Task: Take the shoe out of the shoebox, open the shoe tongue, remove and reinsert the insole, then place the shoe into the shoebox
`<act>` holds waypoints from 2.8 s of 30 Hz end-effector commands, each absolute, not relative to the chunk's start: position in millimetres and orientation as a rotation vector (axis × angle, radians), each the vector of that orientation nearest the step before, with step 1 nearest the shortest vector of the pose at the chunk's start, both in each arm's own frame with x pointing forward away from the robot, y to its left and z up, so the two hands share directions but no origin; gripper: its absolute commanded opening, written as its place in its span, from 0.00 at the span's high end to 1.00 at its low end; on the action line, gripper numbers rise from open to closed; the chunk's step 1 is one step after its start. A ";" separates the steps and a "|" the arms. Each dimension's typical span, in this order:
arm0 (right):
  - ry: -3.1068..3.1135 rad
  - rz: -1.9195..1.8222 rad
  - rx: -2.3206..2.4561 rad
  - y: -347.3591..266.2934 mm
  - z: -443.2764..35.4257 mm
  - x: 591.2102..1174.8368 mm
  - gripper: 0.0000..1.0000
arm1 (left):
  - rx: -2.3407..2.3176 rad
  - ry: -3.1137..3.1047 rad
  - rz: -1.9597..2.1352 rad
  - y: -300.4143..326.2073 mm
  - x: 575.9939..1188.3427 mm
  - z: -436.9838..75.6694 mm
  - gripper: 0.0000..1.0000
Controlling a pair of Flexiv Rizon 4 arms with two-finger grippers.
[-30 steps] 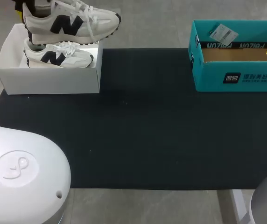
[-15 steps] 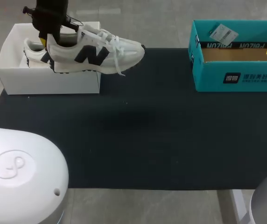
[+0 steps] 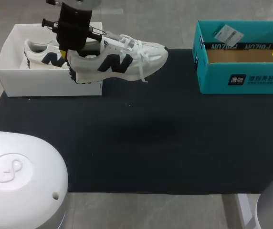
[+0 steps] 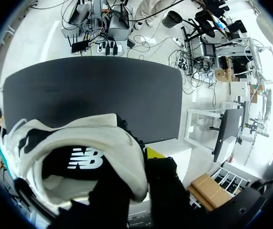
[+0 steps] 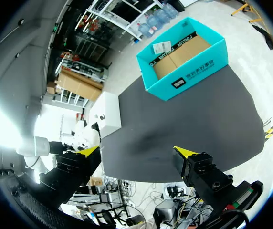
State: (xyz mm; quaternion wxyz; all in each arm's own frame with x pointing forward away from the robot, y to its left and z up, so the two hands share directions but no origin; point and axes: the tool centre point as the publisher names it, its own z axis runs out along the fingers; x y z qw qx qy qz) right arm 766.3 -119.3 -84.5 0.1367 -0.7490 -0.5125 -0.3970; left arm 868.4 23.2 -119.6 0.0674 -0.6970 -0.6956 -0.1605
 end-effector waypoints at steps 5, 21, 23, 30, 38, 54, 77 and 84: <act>-1.482 -1.146 -2.171 -118.9 -84.8 767.2 0.00 | -2.189 -2.036 -0.484 -16.1 851.3 -125.4 1.00; -1.482 -1.146 -2.171 -118.9 -84.8 767.2 0.00 | -2.199 -2.028 -0.379 -81.1 838.7 -145.7 1.00; -1.482 -1.146 -2.171 -118.9 -84.8 767.2 0.00 | -2.206 -2.012 -0.382 -87.9 837.4 -146.9 1.00; -1.482 -1.146 -2.171 -118.9 -84.8 767.2 0.00 | -2.188 -2.007 -0.423 -107.9 829.7 -153.8 1.00; -1.482 -1.146 -2.171 -118.9 -84.8 767.2 0.00 | -2.196 -2.010 -0.442 -109.4 818.8 -166.9 1.00; -1.482 -1.146 -2.171 -118.9 -84.8 767.2 0.00 | -2.163 -2.064 -0.510 -108.7 810.1 -236.2 1.00; -1.482 -1.146 -2.171 -118.9 -84.8 767.2 0.00 | -2.173 -2.003 -0.616 -132.2 801.8 -334.5 1.00; -1.482 -1.146 -2.171 -118.9 -84.8 767.2 0.00 | -2.153 -2.011 -0.584 -143.8 809.9 -356.2 1.00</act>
